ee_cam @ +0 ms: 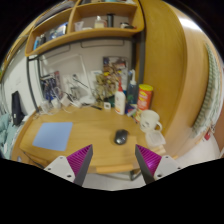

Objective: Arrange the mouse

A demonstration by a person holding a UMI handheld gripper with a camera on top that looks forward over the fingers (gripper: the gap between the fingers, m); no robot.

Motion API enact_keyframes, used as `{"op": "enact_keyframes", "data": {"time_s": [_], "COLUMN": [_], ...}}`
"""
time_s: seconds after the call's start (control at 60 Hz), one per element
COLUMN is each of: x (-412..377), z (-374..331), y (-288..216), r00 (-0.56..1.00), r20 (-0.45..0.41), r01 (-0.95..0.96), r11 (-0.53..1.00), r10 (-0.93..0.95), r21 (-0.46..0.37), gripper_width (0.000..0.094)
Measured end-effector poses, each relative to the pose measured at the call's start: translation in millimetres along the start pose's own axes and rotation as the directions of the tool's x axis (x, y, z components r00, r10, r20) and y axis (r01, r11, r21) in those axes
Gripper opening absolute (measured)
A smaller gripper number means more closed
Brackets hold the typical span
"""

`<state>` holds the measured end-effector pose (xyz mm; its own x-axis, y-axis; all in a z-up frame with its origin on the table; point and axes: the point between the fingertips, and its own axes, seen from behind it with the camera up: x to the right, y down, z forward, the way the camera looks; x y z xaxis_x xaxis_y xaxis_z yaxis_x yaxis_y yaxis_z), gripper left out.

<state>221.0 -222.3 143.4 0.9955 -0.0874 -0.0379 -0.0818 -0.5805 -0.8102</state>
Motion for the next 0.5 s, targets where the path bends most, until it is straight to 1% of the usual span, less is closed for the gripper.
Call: {"op": "enact_keyframes", "data": {"time_s": [0.1,0.217,0.4,0.5], "x": [40.3,56.6,43.9,37.7], "z": [20.0,48.7,111.7,148.1], "y": [38.1,67.1,73.7,64.0], "r00": [0.998,0.998,0.999,0.999], "r20": [-0.051,-0.057,0.006,0.025], "r01": [-0.024,-0.049,-0.049,-0.033], "r11": [0.997,0.99,0.98,0.979], "r10": [0.02,0.041,0.051,0.039], "r21": [-0.075,-0.134,-0.192,-0.199], "gripper_width": [0.0853,0.0852,0.0841,0.0831]}}
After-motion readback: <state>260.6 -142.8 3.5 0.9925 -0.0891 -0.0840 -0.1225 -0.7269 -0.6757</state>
